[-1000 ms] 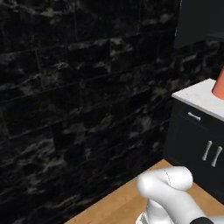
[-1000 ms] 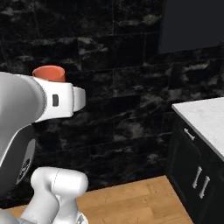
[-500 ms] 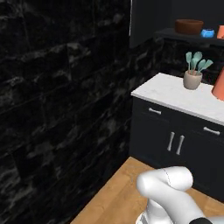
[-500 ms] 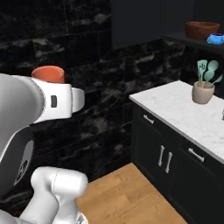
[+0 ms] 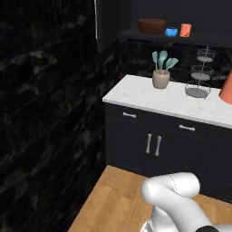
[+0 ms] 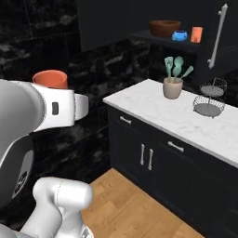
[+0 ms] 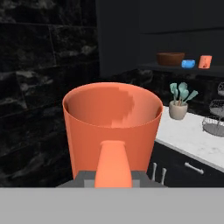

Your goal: Gather all objects into one cabinet and sort the glasses and bowls to opposite sides.

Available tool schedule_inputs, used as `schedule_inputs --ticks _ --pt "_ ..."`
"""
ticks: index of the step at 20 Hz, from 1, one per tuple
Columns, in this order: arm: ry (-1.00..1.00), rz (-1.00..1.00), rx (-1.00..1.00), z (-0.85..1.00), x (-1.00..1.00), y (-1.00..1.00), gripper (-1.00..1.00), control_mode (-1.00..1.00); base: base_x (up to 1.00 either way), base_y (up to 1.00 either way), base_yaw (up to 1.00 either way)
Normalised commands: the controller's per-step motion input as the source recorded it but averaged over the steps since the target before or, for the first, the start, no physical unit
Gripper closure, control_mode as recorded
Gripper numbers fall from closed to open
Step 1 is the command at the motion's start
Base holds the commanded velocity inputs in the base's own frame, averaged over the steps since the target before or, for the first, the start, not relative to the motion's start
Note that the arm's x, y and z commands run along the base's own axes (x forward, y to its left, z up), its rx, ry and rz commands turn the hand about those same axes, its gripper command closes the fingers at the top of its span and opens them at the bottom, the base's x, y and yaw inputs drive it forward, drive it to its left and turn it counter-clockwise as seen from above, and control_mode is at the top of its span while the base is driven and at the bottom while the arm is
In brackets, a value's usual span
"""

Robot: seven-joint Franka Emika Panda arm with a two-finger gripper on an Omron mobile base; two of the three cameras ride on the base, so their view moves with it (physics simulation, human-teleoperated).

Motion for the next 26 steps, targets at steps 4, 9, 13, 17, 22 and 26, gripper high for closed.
schedule_inputs --ticks 4,9,13,17,22,26 --pt "0.0 0.0 0.0 0.0 0.0 0.0 1.0 1.0 0.29 0.0 -0.41" --pt "0.0 0.0 0.0 0.0 0.0 0.0 1.0 1.0 0.3 0.0 -0.37" --pt "0.0 0.0 0.0 0.0 0.0 0.0 1.0 1.0 0.29 0.0 -0.32" --pt "0.0 0.0 0.0 0.0 0.0 0.0 1.0 1.0 0.34 0.02 -0.3" --pt "0.0 0.0 0.0 0.0 0.0 0.0 1.0 1.0 0.49 0.2 -0.21" --pt "0.0 0.0 0.0 0.0 0.0 0.0 1.0 1.0 0.69 0.4 -0.14"
